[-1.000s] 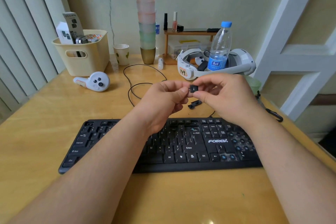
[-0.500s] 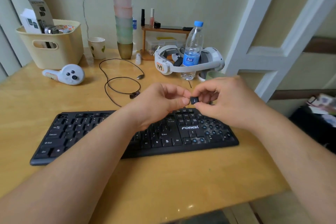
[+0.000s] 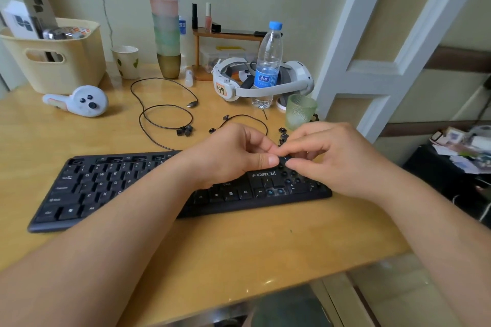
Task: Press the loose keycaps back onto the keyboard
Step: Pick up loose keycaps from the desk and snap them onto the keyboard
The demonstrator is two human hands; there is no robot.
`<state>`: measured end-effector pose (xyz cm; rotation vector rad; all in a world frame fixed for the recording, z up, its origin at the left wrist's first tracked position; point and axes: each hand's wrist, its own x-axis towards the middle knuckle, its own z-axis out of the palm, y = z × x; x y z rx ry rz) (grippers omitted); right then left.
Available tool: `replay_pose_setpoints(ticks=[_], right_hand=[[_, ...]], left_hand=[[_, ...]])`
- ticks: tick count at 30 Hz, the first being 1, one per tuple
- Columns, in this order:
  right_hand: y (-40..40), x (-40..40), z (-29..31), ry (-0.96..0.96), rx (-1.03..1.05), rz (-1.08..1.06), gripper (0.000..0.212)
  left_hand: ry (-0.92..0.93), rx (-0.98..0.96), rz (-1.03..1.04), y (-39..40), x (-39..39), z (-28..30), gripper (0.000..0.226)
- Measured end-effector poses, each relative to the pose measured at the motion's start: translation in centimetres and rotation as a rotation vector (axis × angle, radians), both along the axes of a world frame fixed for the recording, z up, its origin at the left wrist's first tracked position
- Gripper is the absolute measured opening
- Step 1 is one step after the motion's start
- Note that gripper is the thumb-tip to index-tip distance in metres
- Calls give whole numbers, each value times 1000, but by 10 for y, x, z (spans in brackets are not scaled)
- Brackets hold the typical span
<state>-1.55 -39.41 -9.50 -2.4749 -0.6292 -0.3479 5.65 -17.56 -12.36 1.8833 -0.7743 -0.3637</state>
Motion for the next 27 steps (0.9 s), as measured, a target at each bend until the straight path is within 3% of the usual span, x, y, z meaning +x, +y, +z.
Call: replay_pose_setpoints(ticks=[8,27], right_hand=[[2,0,0,25,-8,-24,33],[9,-6,-27,-163,-25,-112,28]], left_hand=[[8,26,-21,2,0,1,9],[-43,117,-59,1,1,-2,11]])
